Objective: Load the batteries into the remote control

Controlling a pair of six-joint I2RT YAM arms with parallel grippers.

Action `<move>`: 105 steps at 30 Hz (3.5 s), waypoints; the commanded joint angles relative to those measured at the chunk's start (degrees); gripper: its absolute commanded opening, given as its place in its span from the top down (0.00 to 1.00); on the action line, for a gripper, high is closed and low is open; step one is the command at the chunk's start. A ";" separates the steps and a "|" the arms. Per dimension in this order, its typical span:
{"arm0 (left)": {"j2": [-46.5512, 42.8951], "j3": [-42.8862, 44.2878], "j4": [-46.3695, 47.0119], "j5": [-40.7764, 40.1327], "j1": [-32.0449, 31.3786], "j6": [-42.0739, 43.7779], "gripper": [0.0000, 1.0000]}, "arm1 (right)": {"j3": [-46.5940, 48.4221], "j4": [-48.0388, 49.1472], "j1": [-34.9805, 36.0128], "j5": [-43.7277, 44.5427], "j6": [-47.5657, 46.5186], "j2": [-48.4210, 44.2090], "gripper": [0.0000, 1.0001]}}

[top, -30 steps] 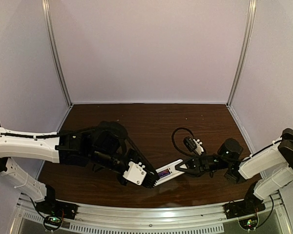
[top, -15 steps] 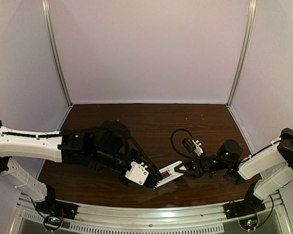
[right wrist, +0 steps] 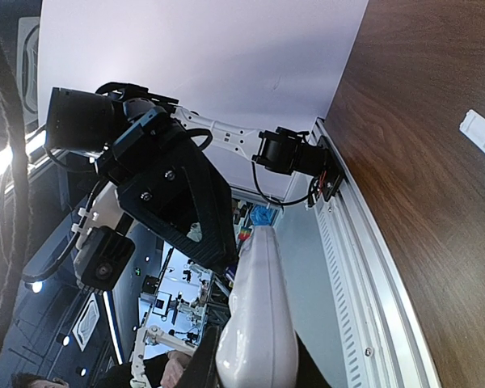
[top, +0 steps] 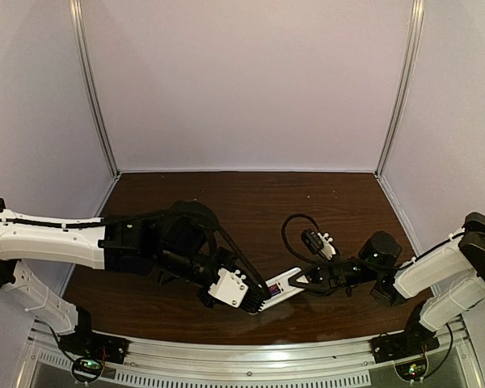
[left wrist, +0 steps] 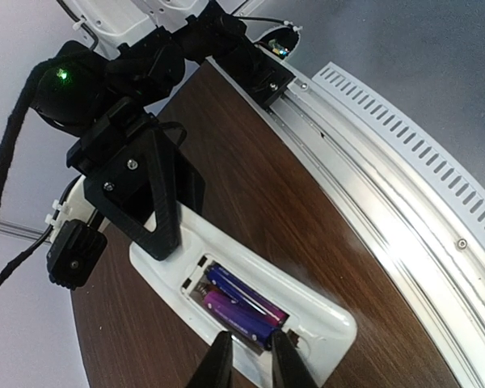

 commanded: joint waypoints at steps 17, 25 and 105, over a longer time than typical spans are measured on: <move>3.69 2.72 -1.30 -2.69 -0.27 -1.54 0.89 | 0.37 4.97 1.45 0.08 1.37 1.43 1.00; 5.94 3.46 -2.26 -4.35 -0.29 -1.86 0.90 | 0.38 6.80 1.78 -0.06 3.07 1.86 1.00; 22.63 14.49 -14.47 -19.77 -5.70 0.67 0.95 | 2.59 21.34 3.38 0.69 10.52 4.33 1.00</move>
